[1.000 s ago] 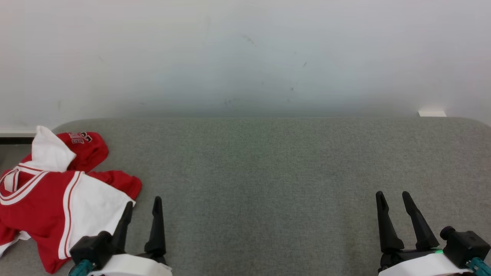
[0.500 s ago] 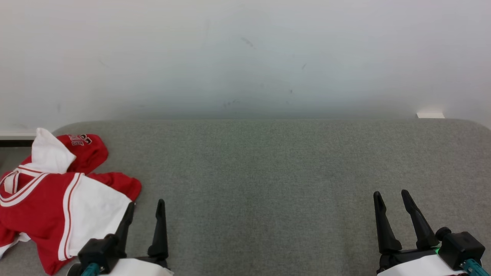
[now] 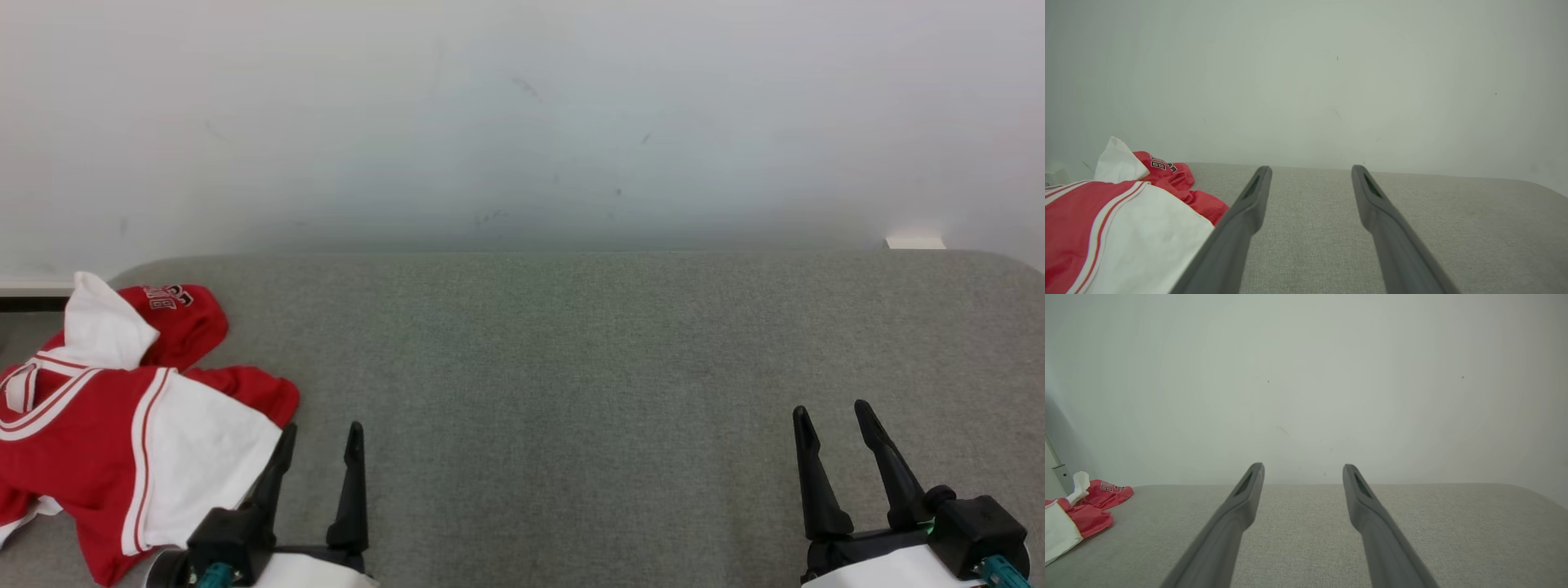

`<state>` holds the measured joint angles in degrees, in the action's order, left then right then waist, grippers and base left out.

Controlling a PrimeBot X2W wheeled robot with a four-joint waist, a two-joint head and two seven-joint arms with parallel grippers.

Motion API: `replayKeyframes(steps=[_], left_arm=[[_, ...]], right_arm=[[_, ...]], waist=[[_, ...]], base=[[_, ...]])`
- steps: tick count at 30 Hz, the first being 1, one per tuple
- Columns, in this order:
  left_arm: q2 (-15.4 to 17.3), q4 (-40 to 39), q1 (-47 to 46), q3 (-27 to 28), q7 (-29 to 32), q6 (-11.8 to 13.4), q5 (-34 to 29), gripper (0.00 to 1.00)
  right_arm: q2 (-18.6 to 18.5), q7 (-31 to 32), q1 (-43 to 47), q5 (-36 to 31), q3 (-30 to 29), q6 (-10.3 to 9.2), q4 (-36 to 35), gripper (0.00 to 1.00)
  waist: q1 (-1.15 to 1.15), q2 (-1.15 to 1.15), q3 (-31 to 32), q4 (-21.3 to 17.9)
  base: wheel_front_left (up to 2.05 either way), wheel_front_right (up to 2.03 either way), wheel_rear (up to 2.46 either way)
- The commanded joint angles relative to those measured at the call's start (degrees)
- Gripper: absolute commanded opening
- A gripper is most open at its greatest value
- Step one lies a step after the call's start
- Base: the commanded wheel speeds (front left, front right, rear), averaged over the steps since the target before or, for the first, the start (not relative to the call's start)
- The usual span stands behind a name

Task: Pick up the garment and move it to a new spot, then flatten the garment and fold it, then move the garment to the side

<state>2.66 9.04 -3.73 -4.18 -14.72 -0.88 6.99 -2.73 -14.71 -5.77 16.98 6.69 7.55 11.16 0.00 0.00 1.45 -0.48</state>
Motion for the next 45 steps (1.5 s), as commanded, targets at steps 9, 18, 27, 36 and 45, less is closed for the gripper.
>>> replayKeyframes(steps=[9, 18, 27, 36, 45], left_arm=[[0.4, -0.4, -0.2, 0.1, -0.5, 0.0, -1.2, 1.0], [0.4, -0.1, -0.4, 0.0, -0.5, 0.0, -0.9, 1.0], [0.4, 0.7, -0.7, 0.3, -0.5, 0.4, -1.0, 1.0], [0.4, 1.3, -0.8, 1.3, -0.5, 1.1, -1.9, 1.0], [0.4, 2.0, -0.7, 2.6, -0.5, 1.1, -1.7, 1.0]], right_arm=[[-0.3, -0.5, -0.6, -0.4, 0.1, -0.12, 0.1, 1.0], [-0.3, -0.5, -0.7, -0.2, 0.2, -0.12, 0.2, 1.0], [-0.3, -0.4, 0.0, 0.2, 1.2, -0.12, -0.2, 1.0], [-0.2, -0.4, 0.5, 0.8, 3.2, -0.12, -0.3, 1.0], [-0.3, -0.4, 0.4, 1.9, 5.3, -0.12, -0.2, 1.0]], waist=[[0.0, 0.0, 0.1, -0.1], [0.0, 0.0, 0.1, -0.1], [0.0, 0.0, 0.2, 2.7], [0.0, 0.0, -0.4, 11.6], [0.0, 0.0, -0.6, 19.5]], base=[[0.0, 0.0, 0.0], [0.0, 0.0, 0.0], [0.0, 0.0, 0.0], [0.0, 0.0, 0.0], [0.0, 0.0, 0.0]])
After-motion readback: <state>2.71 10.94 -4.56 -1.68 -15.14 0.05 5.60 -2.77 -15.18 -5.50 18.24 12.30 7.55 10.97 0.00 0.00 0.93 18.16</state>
